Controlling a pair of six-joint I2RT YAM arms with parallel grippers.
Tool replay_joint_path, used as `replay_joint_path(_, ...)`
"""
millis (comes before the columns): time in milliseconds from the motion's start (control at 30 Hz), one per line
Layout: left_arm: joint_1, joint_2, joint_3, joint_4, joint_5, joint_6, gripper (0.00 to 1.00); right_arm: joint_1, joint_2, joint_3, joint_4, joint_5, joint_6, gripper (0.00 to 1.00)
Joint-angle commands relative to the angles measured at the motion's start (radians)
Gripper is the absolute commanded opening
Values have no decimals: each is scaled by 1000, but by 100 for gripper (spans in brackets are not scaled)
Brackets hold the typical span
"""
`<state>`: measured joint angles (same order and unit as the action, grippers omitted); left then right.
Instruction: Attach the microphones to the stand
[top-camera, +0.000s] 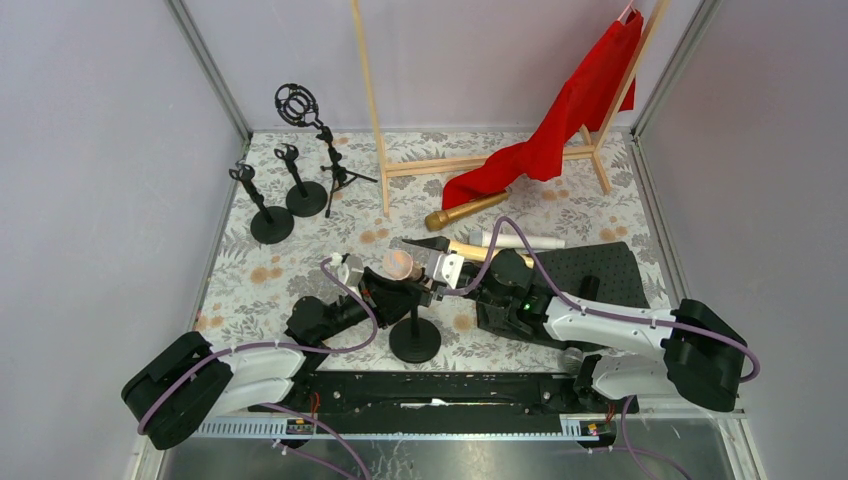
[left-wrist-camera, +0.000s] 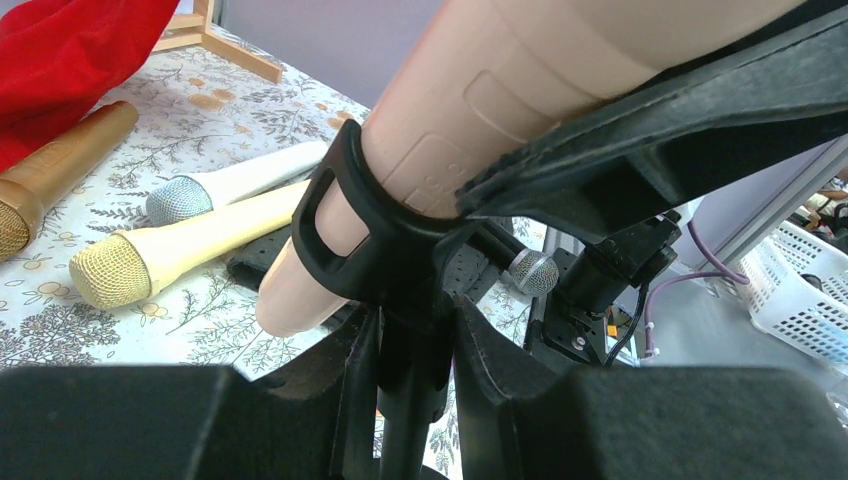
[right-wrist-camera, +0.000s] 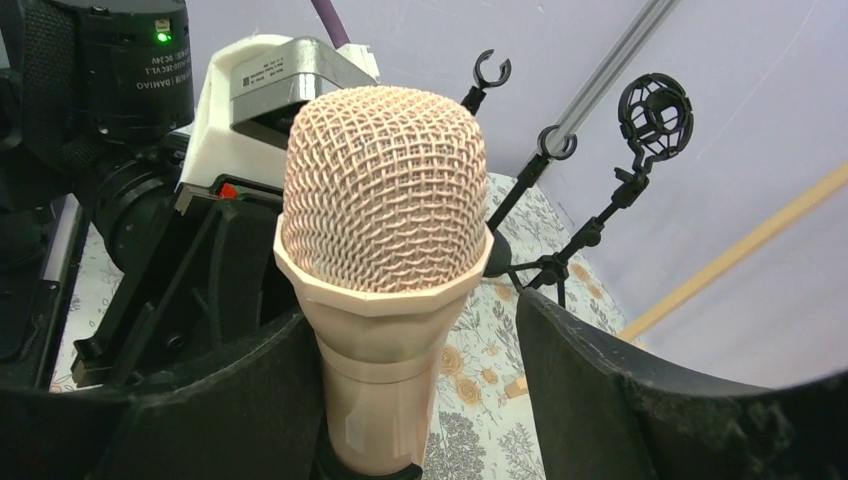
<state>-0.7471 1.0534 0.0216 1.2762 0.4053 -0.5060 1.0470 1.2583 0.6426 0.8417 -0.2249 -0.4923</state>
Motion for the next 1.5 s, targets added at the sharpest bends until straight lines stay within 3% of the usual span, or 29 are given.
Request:
replay_joint_path(0,-2,-10,24,101,19,-11,0,-10,-44,67,42,-40,35,73)
replay_joint_path(233,-2,-7,21,103,17,-14,0,-6,-53,79,9,-62,35,70)
replay_joint_path(467,-2,-14,20,101,11,-12,0,-5,-54,59,-14,-61,26,45)
replay_joint_path(667,-2,-24,18,101,1,-8,0,-6,-56,41,-154,-63,-64,7)
replay_joint_path(800,-3,-31,11,106,-2,-7,0,-5,-53,9,-209,-27,-126,0)
replay_joint_path(1033,-3,-38,0,107,-10,-3,0,-5,-36,-33,-323,48,-221,0)
replay_joint_path(1467,-3,-37,2,106,-5,-2,0,-26,-28,-101,-313,153,-227,0)
